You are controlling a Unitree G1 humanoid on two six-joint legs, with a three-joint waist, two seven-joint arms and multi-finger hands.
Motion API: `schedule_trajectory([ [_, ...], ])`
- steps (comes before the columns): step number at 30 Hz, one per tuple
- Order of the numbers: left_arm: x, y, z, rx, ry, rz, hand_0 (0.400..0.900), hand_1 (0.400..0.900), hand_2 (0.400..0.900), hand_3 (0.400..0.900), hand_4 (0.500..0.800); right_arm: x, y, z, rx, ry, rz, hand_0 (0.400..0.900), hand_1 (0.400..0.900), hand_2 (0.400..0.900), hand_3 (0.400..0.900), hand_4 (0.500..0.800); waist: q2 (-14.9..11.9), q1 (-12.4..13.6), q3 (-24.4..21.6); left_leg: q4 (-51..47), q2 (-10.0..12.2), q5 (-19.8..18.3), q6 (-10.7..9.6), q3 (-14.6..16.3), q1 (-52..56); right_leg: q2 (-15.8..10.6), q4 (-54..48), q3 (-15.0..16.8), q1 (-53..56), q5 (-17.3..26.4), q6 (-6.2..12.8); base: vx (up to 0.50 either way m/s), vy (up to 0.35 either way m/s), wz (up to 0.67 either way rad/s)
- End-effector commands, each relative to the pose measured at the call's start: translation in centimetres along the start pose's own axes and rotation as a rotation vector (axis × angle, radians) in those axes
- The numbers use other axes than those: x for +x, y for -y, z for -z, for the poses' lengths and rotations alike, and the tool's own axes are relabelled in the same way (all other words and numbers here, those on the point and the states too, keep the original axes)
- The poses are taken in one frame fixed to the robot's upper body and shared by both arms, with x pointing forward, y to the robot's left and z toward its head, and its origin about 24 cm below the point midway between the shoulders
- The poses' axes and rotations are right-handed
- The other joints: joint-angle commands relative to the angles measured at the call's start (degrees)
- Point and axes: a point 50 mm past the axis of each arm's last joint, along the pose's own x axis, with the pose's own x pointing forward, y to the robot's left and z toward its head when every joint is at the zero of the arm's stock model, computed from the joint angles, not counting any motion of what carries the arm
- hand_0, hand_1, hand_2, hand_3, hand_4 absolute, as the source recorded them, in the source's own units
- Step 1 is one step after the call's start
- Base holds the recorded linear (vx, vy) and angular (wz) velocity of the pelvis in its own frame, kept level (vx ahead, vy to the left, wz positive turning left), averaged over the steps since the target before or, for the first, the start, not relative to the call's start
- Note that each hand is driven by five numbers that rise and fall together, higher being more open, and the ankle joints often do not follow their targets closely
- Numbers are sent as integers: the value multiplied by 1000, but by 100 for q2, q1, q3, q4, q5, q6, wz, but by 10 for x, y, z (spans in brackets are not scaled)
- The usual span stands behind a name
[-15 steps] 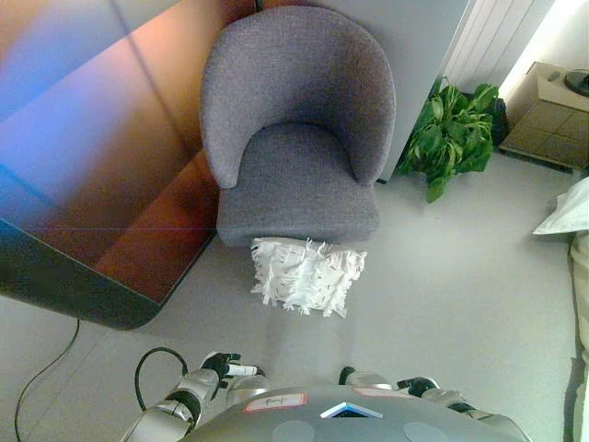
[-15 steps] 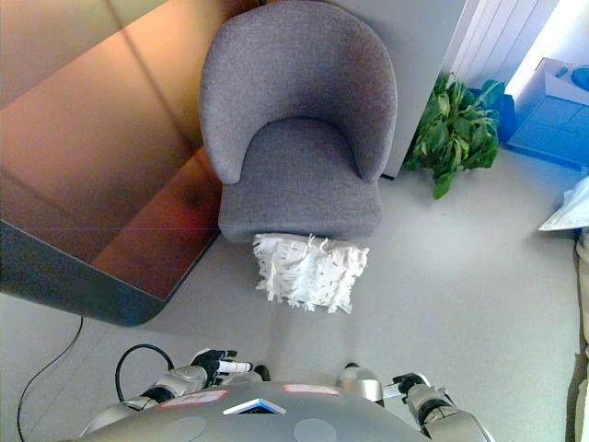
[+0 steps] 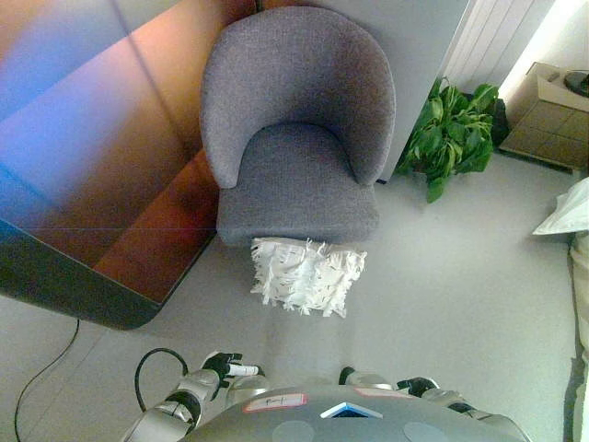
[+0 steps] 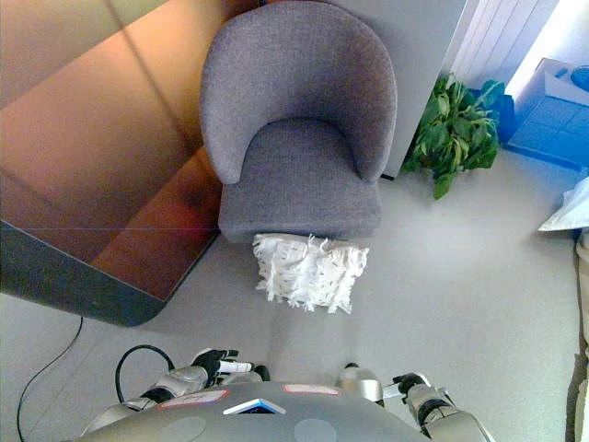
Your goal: Pick up the pillow and put it on the sofa.
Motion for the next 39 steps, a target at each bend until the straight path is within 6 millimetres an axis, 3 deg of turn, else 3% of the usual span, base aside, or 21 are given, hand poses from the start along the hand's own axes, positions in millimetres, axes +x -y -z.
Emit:
schedule_trajectory([
  [1, 1, -11, -12, 26, 12, -25, 900, 900, 900, 900, 800, -2, -4, -31, 2, 48, -13, 900, 900, 900, 900, 800, -54, 9, 150, -36, -256, -19, 340, 73, -21, 119, 356, 163, -111, -191, 47, 14, -70, -2],
  [6, 0, -16, -17, -94, 45, -51, 900, 900, 900, 900, 800, -2, -3, -33, 16, 52, -9, 900, 900, 900, 900, 800, -85, -49, 253, 98, -117, 61, 317, 84, -28, 272, 794, 352, -302, -435, -93, 8, -102, -4],
  [8, -1, -19, -24, -201, 98, -71, 900, 900, 900, 900, 800, -3, 1, -36, 25, 55, -3, 900, 900, 900, 900, 800, -246, -62, 375, 1118, 39, -121, 324, 136, -317, 301, 1039, 478, -425, -533, -257, 5, -159, -12],
  [10, -1, -23, -30, -243, 138, -114, 900, 900, 900, 900, 800, -3, 6, -36, 0, 65, 9, 900, 900, 900, 900, 800, -315, 61, 566, 2084, 177, 335, 256, -76, -1087, 404, 1286, 596, -414, -648, -430, 26, -133, -20],
  [11, -2, -26, -32, -263, 152, -136, 900, 900, 900, 900, 800, -3, 9, -36, -4, 67, 17, 900, 900, 900, 900, 800, -277, 111, 660, 2118, 241, 573, 193, -32, -1390, 480, 1381, 648, -393, -700, -462, 45, -49, -10],
  [12, -2, -29, -32, -288, 162, -158, 900, 900, 900, 900, 800, -3, 12, -36, -1, 64, 22, 900, 900, 900, 900, 800, -239, 141, 727, 2020, 283, 646, 150, 55, -1491, 520, 1430, 647, -356, -749, -459, 170, 54, 1],
  [13, -4, -36, -31, -353, 188, -194, 900, 900, 900, 900, 800, -3, 18, -33, 19, 52, 34, 900, 900, 900, 900, 800, -133, 219, 835, 1545, 401, 821, 46, 348, -1596, 580, 1489, 509, -196, -883, -410, 249, 106, 3],
  [16, -5, -41, -22, -415, 206, -234, 900, 900, 900, 900, 800, -1, 22, -20, 63, 32, 43, 900, 900, 900, 900, 800, 31, 413, 889, 437, 520, 1349, -126, 453, -1754, 710, 1602, 363, 238, -1309, -379, 410, 171, -11],
  [18, -5, -40, -10, -414, 182, -259, 900, 900, 900, 900, 800, 0, 19, -10, 94, 18, 46, 900, 900, 900, 900, 800, 67, 508, 862, 7, 637, 1457, -175, 589, -1971, 699, 1817, 286, 468, -1723, -374, 486, 190, -13],
  [19, -5, -39, -6, -417, 175, -271, 900, 900, 900, 900, 800, 0, 17, -6, 120, 17, 49, 900, 900, 900, 900, 800, 2, 473, 841, 34, 610, 1425, -228, 695, -2033, 581, 1978, 224, 591, -1990, -345, 420, 187, 3],
  [22, -6, -40, -9, -409, 186, -286, 900, 900, 900, 900, 800, 0, 16, -5, 148, 25, 61, 900, 900, 900, 900, 800, 4, 395, 758, 63, 707, 1150, -122, 1136, -2013, 273, 2440, 168, 557, -2186, -202, 420, 264, -5],
  [24, -7, -48, -15, -388, 216, -311, 900, 900, 900, 900, 800, 0, 15, -2, 159, 35, 53, 900, 900, 900, 900, 800, -69, 437, 751, 700, 819, 1186, -161, 1019, -2261, 72, 2612, 149, 681, -2350, -185, 386, 151, -11],
  [25, -7, -49, -18, -372, 220, -306, 900, 900, 900, 900, 800, 1, 15, -1, 150, 44, 54, 900, 900, 900, 900, 800, -48, 431, 738, 935, 938, 1121, -148, 1134, -2337, 36, 2654, 87, 689, -2313, -214, 353, 118, 0],
  [28, -9, -57, -31, -342, 257, -317, 900, 900, 900, 900, 800, 0, 16, -12, 125, 91, 25, 900, 900, 900, 900, 800, -97, 504, 769, 1995, 1164, 1249, -311, 855, -2900, -164, 2636, 42, 744, -2386, -236, 230, 84, 7],
  [31, -11, -65, -41, -321, 272, -325, 900, 900, 900, 900, 800, -4, 27, -38, 102, 173, 48, 900, 900, 900, 900, 800, -91, 594, 842, 2696, 1413, 1243, -403, 525, -3403, -265, 2606, 70, 637, -2364, -228, 146, 97, 2],
  [33, -11, -65, -37, -321, 262, -319, 900, 900, 900, 900, 800, -7, 35, -55, 95, 231, 71, 900, 900, 900, 900, 800, -5, 652, 856, 2875, 1570, 1308, -377, 362, -3515, -268, 2520, 70, 610, -2252, -215, 194, 157, -14],
  [35, -10, -64, -26, -325, 231, -305, 900, 900, 900, 900, 800, -9, 40, -64, 62, 274, 87, 900, 900, 900, 900, 800, -51, 632, 852, 3211, 1627, 1176, -458, 264, -3508, -384, 2535, 116, 698, -2307, -135, 361, 153, -10],
  [36, -10, -65, -21, -314, 215, -298, 900, 900, 900, 900, 800, -10, 40, -64, 57, 279, 91, 900, 900, 900, 900, 800, -60, 620, 819, 3275, 1658, 1044, -390, 343, -3459, -399, 2550, 107, 766, -2334, -109, 405, 162, -4],
  [37, -10, -65, -16, -286, 194, -288, 900, 900, 900, 900, 800, -10, 40, -63, 69, 280, 92, 900, 900, 900, 900, 800, -74, 627, 739, 3220, 1657, 863, -173, 529, -3368, -472, 2622, 39, 884, -2152, -58, 395, 146, 6],
  [39, -10, -66, -10, -231, 169, -279, 900, 900, 900, 900, 800, -9, 39, -59, 91, 286, 83, 900, 900, 900, 900, 800, -301, 591, 635, 3227, 1293, 337, 65, 683, -3097, -930, 3271, 120, 865, -985, 224, 353, 149, 29],
])
